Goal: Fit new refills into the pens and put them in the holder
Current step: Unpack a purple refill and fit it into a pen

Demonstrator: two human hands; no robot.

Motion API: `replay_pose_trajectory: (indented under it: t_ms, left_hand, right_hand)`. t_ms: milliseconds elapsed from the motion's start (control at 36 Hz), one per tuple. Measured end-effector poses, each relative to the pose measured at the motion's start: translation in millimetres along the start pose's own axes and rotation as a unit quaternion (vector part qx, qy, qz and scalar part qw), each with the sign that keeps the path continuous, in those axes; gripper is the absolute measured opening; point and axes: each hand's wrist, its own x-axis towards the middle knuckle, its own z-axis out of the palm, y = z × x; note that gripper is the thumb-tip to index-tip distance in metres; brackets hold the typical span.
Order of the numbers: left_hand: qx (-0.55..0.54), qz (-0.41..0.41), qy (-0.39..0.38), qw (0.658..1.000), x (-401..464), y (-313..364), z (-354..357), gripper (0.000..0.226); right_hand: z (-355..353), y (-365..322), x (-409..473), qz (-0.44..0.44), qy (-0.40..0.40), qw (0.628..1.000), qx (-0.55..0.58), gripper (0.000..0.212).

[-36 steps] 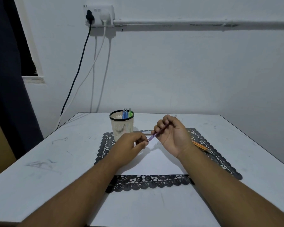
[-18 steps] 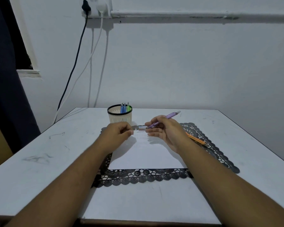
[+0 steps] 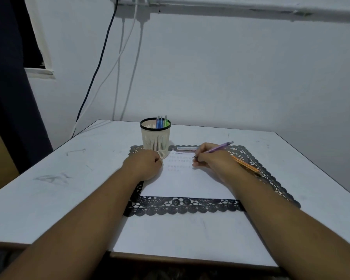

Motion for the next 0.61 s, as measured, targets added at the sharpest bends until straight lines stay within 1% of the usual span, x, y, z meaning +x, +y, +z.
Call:
replay_pose_trajectory:
  t_ms: [111, 139, 222, 333, 472, 556, 611]
  left_hand:
    - [0.023, -0.008, 0.01, 1.0, -0.9, 2.0, 2.4, 0.032]
    - [0.029, -0.01, 0.014, 0.999, -0.6, 1.6, 3.4, 0.032]
    - [0.054, -0.009, 0.028, 0.998, 0.4, 3.3, 7.3, 0.033]
    - [0.088, -0.006, 0.044, 0.995, -0.5, 8.7, 9.9, 0.035]
    - [0.116, -0.002, 0.077, 0.99, -1.5, 13.0, 17.6, 0.033]
    - [0.12, -0.002, 0.089, 0.989, -2.0, 14.4, 21.0, 0.028]
    - [0.123, 0.0, 0.093, 0.988, -2.7, 14.1, 21.8, 0.031]
  right_hand:
    - [16.8, 0.8, -6.0, -0.016, -0.06, 0.997, -0.041, 0.014]
    - [19.4, 1.1, -7.3, -0.026, -0.065, 0.995, -0.067, 0.011]
    - [23.9, 0.8, -10.5, -0.056, -0.049, 0.987, -0.142, 0.006]
    - [24.0, 1.1, -11.0, -0.054, -0.051, 0.99, -0.123, 0.004]
    - [24.7, 1.7, -12.1, -0.063, -0.056, 0.987, -0.138, 0.004]
    - [24.9, 3.0, -11.9, -0.067, -0.06, 0.986, -0.141, 0.008]
    - [24.9, 3.5, -11.4, -0.067, -0.063, 0.985, -0.145, 0.01]
